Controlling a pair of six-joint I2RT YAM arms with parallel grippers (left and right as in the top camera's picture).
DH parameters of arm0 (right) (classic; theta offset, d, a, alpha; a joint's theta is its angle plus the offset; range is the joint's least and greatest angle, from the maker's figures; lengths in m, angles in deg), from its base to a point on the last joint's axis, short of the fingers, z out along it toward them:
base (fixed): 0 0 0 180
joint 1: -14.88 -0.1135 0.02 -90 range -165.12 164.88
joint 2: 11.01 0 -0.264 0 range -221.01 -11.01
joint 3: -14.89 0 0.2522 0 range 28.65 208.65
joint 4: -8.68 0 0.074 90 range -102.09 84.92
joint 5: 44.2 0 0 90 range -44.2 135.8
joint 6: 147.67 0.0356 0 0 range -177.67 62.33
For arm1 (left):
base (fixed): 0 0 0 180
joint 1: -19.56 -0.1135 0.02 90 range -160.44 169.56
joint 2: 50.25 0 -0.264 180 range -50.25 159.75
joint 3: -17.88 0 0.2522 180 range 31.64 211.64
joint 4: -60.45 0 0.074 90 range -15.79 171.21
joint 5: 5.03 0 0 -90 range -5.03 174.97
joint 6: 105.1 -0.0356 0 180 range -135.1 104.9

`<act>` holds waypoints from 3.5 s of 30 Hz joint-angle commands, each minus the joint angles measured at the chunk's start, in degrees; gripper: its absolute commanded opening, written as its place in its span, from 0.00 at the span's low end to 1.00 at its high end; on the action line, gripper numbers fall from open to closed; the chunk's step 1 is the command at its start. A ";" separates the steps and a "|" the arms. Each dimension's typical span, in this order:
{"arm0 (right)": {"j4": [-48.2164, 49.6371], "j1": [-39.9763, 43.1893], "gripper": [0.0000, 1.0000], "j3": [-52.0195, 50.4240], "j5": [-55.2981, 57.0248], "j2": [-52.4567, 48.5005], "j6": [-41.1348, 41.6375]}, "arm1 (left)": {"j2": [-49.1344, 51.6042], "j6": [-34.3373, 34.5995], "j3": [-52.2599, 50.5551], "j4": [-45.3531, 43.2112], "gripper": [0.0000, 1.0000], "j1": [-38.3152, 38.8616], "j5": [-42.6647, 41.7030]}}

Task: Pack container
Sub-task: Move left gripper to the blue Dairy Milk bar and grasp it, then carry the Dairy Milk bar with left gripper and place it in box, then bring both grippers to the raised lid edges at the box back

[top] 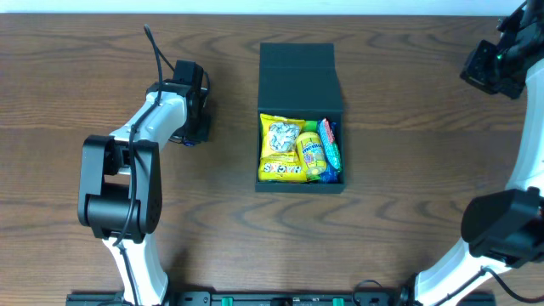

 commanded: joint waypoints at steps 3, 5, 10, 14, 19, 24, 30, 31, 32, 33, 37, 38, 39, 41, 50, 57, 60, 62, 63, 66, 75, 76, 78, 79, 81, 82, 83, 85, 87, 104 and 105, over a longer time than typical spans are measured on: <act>0.20 0.20 0.02 0.22 0.17 -0.15 0.66 | 1.18 -0.59 -0.11 0.72 0.11 -0.39 0.15; 0.42 0.22 0.02 0.22 0.17 -0.15 0.66 | 1.03 -0.59 0.61 1.18 0.06 -0.35 0.02; 1.44 0.22 0.02 0.22 0.17 -0.15 0.66 | -0.55 -5.68 6.23 2.56 0.06 1.03 -0.44; 1.64 0.22 0.02 0.22 0.17 -0.15 0.66 | -3.58 -19.28 13.35 2.56 0.06 4.48 -3.04; 1.64 0.22 0.02 0.22 0.22 -0.15 0.66 | -5.62 -39.10 19.80 1.88 0.06 10.86 -12.55; 1.64 0.22 0.02 0.22 0.61 -0.15 0.63 | -5.55 -51.87 20.22 3.76 0.06 17.35 -17.20; 2.19 0.22 0.02 0.22 0.61 -0.15 0.63 | -5.55 -62.73 20.22 8.13 0.06 22.62 -16.26; 2.38 0.22 0.02 0.22 0.61 -0.15 0.63 | -5.55 -63.28 20.22 8.13 0.06 23.06 -15.78; 2.49 0.22 0.03 0.22 0.61 -0.15 0.63 | -5.55 -63.25 20.22 8.17 0.06 23.17 -15.63; 2.51 0.22 0.02 0.22 0.61 -0.15 0.63 | -5.55 -63.23 20.22 8.44 0.06 23.21 -15.41; 2.62 0.22 0.04 0.22 0.61 -0.15 0.63 | -5.55 -63.12 20.22 10.47 0.14 23.21 -15.19; 2.64 0.22 0.04 0.22 0.61 -0.15 0.63 | -5.55 -62.55 20.22 10.49 0.50 23.21 -15.19; 2.67 0.22 0.04 0.22 0.61 -0.15 0.63 | -5.55 -61.29 20.22 10.19 0.96 23.23 -15.19; 2.64 0.22 0.04 0.22 0.61 -0.15 0.63 | -5.55 -59.08 20.22 9.35 0.95 23.23 -15.19; 1.99 -0.09 0.02 0.17 0.57 -0.17 -0.02 | -5.75 -44.59 20.31 2.91 0.95 23.17 -8.61; 2.58 -2.69 0.02 -0.35 -5.49 -0.55 -4.94 | -7.48 -25.75 20.39 -4.17 0.18 19.69 -1.07; 4.15 -5.18 0.01 -0.90 -8.48 -1.44 -7.15 | -7.93 -17.29 20.41 -4.28 0.06 17.03 -4.63; 4.94 -7.15 0.01 -1.60 -8.92 -3.30 -7.56 | -9.09 -16.63 20.41 -3.48 0.06 16.74 -12.79; 5.25 -7.85 0.01 -1.97 -9.20 -4.20 -7.58 | -9.46 -16.61 20.41 -3.80 0.06 16.74 -14.43; 7.08 -9.68 0.01 -3.63 -14.40 -8.31 -7.96 | -9.64 -8.81 20.39 -6.23 0.06 16.44 -11.06; 8.90 -10.73 0.01 -4.44 -33.22 -21.88 -10.99 | -0.87 19.19 20.39 -4.90 0.06 3.61 -22.53; 8.92 -10.73 0.01 -4.46 -34.93 -23.10 -11.82 | 0.76 20.61 20.39 -5.44 0.06 2.19 -26.18; 8.92 -10.73 0.01 -4.44 -38.01 -25.05 -12.96 | 3.74 22.73 20.39 -5.88 0.06 0.55 -30.18; 8.94 -10.75 0.01 -4.44 -39.63 -26.12 -13.20 | 5.16 24.13 20.39 -5.92 0.06 0.07 -31.80; 8.96 -10.91 0.02 -4.44 -42.97 -28.04 -14.23 | 8.59 25.62 20.39 -7.04 0.06 -0.39 -37.53; 8.92 -11.10 0.01 -4.44 -44.19 -28.89 -14.69 | 9.86 26.29 20.39 -7.69 0.06 -0.39 -39.45; 8.90 -11.41 0.01 -4.44 -44.81 -29.68 -14.84 | 10.97 27.41 20.39 -8.33 0.06 -0.39 -40.48; 8.94 -12.33 0.01 -4.44 -45.16 -30.99 -14.84 | 12.90 29.77 20.41 -9.57 0.06 0.09 -41.20; 8.96 -13.77 0.01 -4.44 -45.40 -32.09 -14.82 | 14.23 30.99 20.41 -11.61 0.06 0.63 -43.69; 11.30 -15.61 0.01 -3.93 -51.49 -32.33 -19.58 | 16.50 34.03 23.08 -14.80 0.06 1.57 -54.40; 11.28 -15.08 0.01 -3.80 -51.52 -31.93 -20.22 | 16.41 33.31 24.09 -14.62 0.06 1.40 -55.08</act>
